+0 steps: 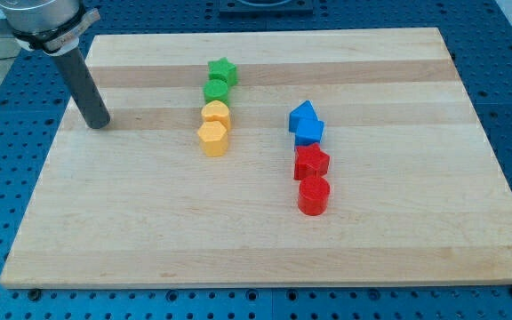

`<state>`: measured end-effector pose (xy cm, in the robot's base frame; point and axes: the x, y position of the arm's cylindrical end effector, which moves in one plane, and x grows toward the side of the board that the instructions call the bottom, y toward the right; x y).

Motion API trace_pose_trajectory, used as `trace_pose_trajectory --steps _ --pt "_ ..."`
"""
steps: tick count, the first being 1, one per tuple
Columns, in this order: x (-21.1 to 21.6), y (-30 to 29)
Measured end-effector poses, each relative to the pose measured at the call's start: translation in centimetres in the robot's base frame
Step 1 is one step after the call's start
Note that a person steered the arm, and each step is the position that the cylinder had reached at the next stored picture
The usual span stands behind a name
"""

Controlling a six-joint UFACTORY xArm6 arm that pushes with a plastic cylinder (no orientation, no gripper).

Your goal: Move the yellow heart to the right side

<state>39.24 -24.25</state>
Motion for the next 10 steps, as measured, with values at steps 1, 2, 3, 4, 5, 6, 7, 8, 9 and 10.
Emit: trace_pose_trajectory --steps 1,2,3,4,5,6,7,8,9,10 --pt "-0.2 1.4" --pt "-0.8 4.0" --pt "-0.8 4.6" --pt "-0.8 4.6" --pt "-0.8 6.0" --pt "-0.8 9.9" --pt "-0.8 13.0" --pt "-0.8 14.8" --pt "-0.8 17.1" --pt "-0.8 19.1"
